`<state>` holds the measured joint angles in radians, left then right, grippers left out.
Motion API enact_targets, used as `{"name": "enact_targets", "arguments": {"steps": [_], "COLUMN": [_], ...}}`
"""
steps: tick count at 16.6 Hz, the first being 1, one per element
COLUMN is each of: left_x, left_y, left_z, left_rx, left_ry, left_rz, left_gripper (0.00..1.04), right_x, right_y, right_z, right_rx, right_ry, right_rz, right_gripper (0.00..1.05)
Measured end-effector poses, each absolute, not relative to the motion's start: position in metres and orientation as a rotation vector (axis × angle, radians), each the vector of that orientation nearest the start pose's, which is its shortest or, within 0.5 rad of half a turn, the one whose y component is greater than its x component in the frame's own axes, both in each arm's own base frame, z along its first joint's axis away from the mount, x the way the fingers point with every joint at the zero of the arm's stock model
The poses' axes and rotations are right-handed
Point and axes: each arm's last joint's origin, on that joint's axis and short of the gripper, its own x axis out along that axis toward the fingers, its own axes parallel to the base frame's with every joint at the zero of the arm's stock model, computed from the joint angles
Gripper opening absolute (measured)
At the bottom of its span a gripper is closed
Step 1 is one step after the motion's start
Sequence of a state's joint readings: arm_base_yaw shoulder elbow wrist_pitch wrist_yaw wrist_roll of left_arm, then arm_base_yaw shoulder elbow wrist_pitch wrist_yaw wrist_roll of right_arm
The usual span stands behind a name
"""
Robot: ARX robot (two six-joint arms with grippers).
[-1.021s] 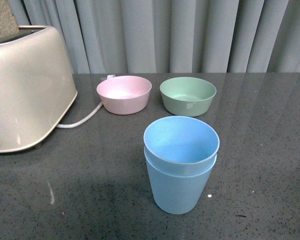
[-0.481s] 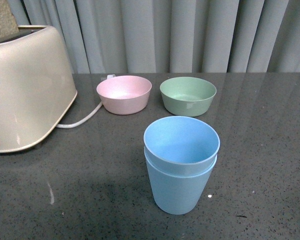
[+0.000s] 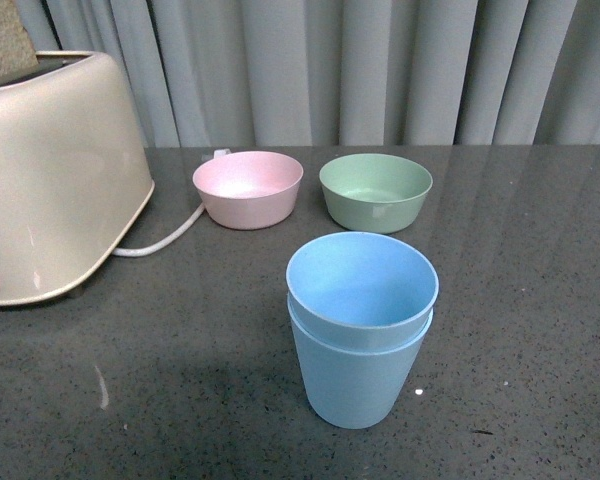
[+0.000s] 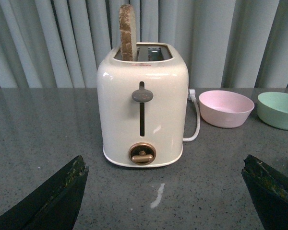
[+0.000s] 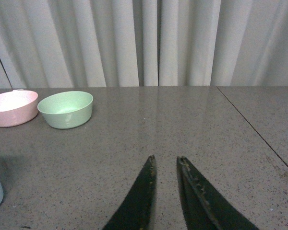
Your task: Stack blue cups with both arms
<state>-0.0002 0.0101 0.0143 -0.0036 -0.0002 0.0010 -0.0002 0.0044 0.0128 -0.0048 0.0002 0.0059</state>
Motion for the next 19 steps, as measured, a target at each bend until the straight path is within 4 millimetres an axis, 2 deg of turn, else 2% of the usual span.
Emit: {"name": "enact_targets", "arguments": {"steps": [2,6,8,19], "left_x": [0.0975,0.0975,0.0975,0.0975], "left_y": [0.0,0.0,0.0,0.0], "left_z": [0.1673,0.1673,0.1673,0.1673], "left_rx": [0.001,0.001,0.001,0.001], "left_ry": [-0.001,-0.001,-0.001,-0.001], "left_rz": [0.0,0.0,0.0,0.0], "left_gripper": [0.98,0.98,0.98,0.98], "right_x": [0.0972,0.0972,0.0972,0.0972], "right_y": [0.0,0.0,0.0,0.0], "right_z": [0.1671,0.1671,0.1671,0.1671], "right_rx": [0.006,0.006,0.006,0.006], "right_ry": [-0.004,-0.004,-0.004,-0.004], "right_rz": [0.0,0.0,0.0,0.0], "right_gripper": [0.39,0.74,0.99,0.98]}}
